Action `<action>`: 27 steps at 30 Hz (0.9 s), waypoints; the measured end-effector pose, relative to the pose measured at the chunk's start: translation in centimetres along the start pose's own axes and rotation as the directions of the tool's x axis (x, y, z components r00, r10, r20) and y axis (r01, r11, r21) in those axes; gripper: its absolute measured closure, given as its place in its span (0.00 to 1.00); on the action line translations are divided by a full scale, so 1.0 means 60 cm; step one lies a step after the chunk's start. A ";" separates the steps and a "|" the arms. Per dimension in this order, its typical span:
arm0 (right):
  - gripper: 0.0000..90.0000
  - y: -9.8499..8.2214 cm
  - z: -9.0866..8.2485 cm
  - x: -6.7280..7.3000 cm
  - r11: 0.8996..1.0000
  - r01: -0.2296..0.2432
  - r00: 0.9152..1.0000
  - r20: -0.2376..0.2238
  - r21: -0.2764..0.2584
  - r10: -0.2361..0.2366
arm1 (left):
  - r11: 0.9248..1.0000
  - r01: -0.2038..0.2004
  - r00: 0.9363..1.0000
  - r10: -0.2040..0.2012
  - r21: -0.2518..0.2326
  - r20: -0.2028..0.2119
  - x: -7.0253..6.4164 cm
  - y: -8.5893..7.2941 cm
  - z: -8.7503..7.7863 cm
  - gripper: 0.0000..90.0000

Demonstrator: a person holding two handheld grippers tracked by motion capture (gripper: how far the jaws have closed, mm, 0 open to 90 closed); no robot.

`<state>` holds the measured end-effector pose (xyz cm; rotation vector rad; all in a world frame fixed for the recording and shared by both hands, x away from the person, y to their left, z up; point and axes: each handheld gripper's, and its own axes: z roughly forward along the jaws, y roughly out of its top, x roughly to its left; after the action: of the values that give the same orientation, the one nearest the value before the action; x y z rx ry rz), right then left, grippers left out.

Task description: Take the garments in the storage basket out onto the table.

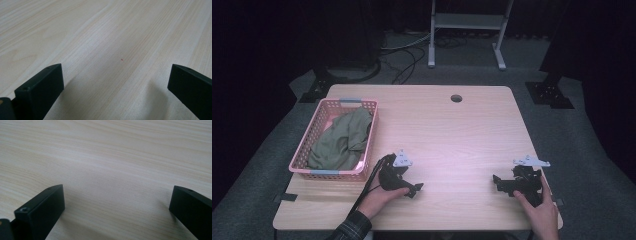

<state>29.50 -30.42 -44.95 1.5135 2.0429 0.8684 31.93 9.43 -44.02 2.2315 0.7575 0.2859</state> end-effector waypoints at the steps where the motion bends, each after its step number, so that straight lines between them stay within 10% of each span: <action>1: 0.00 0.000 0.000 0.000 1.000 0.000 1.000 0.000 0.000 0.000 | 1.000 0.000 1.000 0.000 0.000 0.000 0.000 0.000 0.000 0.00; 27: 0.00 0.000 0.000 0.000 1.000 0.001 1.000 0.000 -0.001 -0.001 | 0.999 0.011 1.000 -0.010 -0.032 0.024 -0.003 0.057 -0.039 0.00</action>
<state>29.50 -30.42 -44.96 1.5125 2.0426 0.8690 32.28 8.82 -39.92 2.1963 0.7467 0.2643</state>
